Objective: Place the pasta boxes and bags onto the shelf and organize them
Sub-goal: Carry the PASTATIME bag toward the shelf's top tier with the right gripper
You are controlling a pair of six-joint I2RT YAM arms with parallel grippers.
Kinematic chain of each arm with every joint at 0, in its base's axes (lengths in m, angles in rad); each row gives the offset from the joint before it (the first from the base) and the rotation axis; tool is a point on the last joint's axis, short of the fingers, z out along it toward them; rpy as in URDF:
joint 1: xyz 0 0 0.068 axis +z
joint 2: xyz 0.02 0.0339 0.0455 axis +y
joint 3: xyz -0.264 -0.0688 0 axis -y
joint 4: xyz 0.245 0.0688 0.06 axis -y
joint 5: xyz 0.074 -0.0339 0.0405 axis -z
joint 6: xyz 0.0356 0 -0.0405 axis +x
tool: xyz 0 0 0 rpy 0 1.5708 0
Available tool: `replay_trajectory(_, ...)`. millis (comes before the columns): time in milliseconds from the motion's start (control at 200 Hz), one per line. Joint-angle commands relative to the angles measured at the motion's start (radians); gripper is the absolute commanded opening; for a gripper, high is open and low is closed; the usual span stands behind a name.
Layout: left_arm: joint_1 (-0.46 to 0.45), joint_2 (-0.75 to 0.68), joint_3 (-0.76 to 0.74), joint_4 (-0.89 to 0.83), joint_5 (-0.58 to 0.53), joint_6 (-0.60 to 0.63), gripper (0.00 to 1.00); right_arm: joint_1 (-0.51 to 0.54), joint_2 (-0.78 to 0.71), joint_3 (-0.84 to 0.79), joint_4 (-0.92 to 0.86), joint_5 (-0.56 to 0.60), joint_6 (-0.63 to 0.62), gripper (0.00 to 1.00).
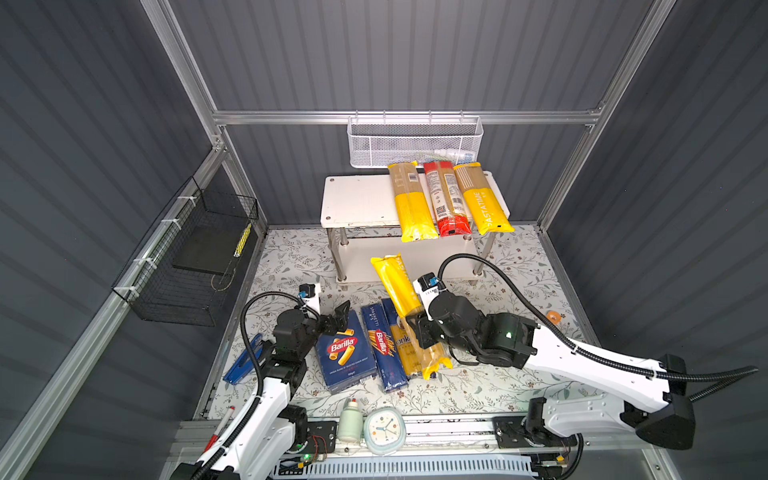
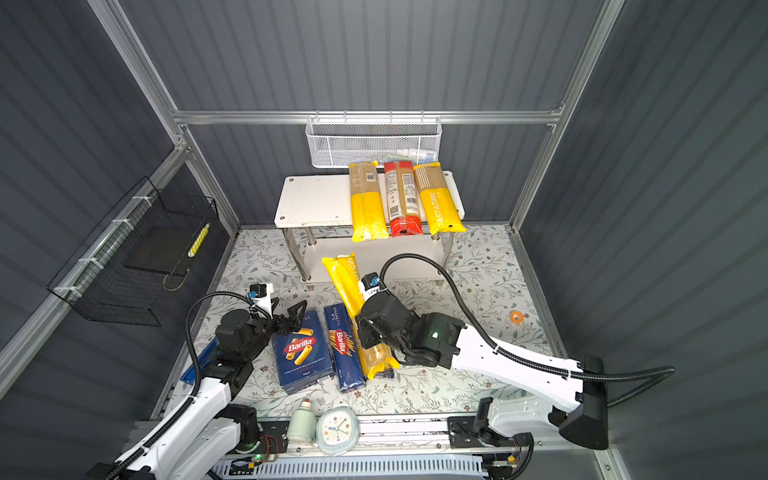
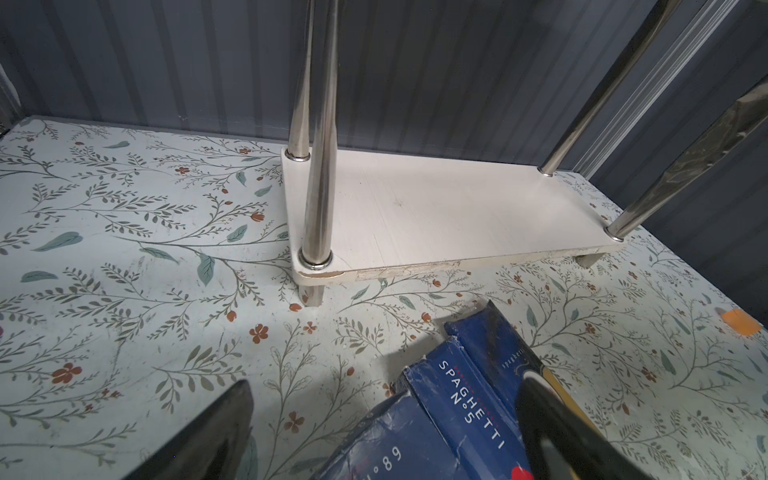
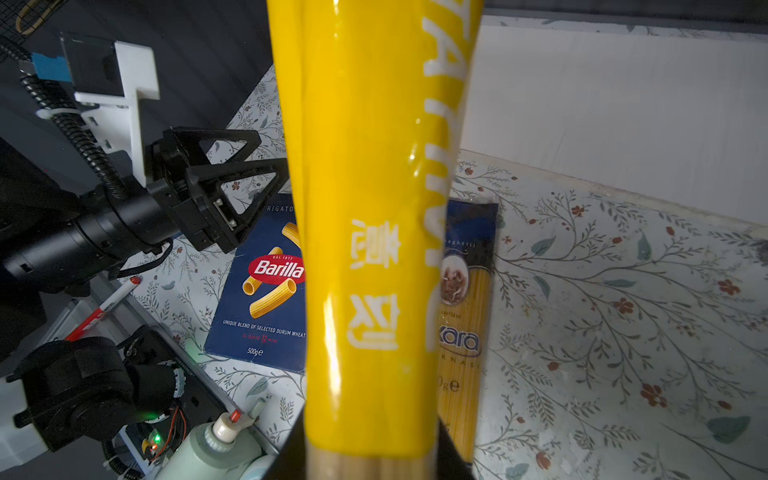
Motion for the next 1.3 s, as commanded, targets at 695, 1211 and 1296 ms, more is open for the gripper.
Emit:
replay_trajectory(695,-0.007,0.039,-0.006,0.036,0.024,0.016,0.99,-0.063,0.231,0.478,0.071,0.068,-0.148,0.03)
replay_trajectory(1211,-0.007,0.08,0.005,0.059,0.069,0.018,0.99,-0.192,0.44,0.834,0.009,-0.025,-0.207,0.01)
replay_trajectory(1296,-0.006,0.074,0.005,0.051,0.063,0.018,0.99,-0.201,0.484,0.905,0.005,-0.036,-0.215,0.01)
